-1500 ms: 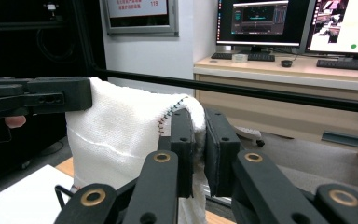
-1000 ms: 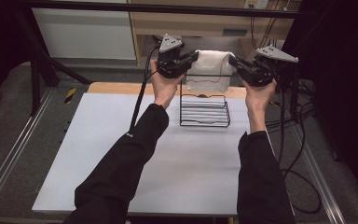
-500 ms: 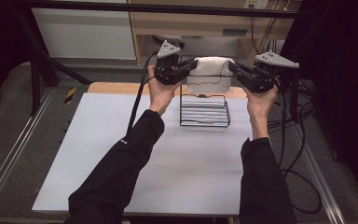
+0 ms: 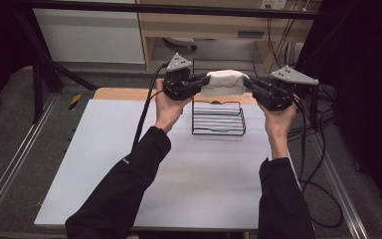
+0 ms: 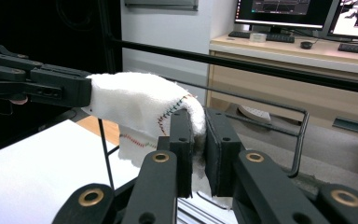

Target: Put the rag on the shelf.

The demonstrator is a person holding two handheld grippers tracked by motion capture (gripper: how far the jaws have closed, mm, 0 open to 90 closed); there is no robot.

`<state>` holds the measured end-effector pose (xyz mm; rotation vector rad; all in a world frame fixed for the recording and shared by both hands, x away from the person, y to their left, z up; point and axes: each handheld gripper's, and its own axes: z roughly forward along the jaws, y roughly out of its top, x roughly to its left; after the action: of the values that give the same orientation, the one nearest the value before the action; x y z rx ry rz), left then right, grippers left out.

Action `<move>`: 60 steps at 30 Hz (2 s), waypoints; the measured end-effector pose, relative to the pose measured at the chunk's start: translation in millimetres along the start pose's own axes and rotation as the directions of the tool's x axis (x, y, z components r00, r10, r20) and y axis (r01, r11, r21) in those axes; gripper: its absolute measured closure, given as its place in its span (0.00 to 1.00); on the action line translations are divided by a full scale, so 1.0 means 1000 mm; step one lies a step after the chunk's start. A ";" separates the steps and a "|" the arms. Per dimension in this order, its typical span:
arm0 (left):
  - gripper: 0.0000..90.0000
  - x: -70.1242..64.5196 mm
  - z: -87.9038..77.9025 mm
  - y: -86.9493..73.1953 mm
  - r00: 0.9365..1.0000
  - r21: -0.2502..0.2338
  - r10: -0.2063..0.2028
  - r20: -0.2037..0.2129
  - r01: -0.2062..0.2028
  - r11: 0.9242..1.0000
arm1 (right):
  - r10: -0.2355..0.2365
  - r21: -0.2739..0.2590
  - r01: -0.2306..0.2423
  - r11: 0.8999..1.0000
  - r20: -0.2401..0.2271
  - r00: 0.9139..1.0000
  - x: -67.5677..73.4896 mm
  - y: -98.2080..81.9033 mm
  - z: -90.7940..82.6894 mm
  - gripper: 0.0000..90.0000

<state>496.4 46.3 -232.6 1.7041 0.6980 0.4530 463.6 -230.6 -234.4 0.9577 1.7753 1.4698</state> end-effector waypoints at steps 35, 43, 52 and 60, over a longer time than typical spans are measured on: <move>0.99 0.000 0.013 0.020 0.999 0.128 -0.044 0.016 0.042 0.991 | -0.004 0.012 0.004 1.000 -0.019 1.000 0.001 -0.020 -0.004 0.91; 0.99 -0.001 0.017 0.005 0.999 0.159 -0.031 0.031 0.026 0.987 | -0.015 0.044 0.017 0.999 -0.036 0.999 0.003 -0.022 -0.007 0.84; 1.00 0.000 0.022 -0.006 1.000 0.184 -0.019 0.015 0.016 0.983 | -0.024 0.003 0.024 1.000 -0.060 0.998 0.007 -0.017 -0.013 0.68; 0.99 0.002 0.027 -0.017 1.000 0.189 -0.010 0.011 0.008 0.982 | 0.020 0.085 -0.016 0.996 -0.051 0.998 0.011 -0.021 0.009 0.97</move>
<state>511.7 30.3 -255.4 1.8793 0.7597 0.3792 462.3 -218.6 -256.5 0.9880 1.8839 1.4527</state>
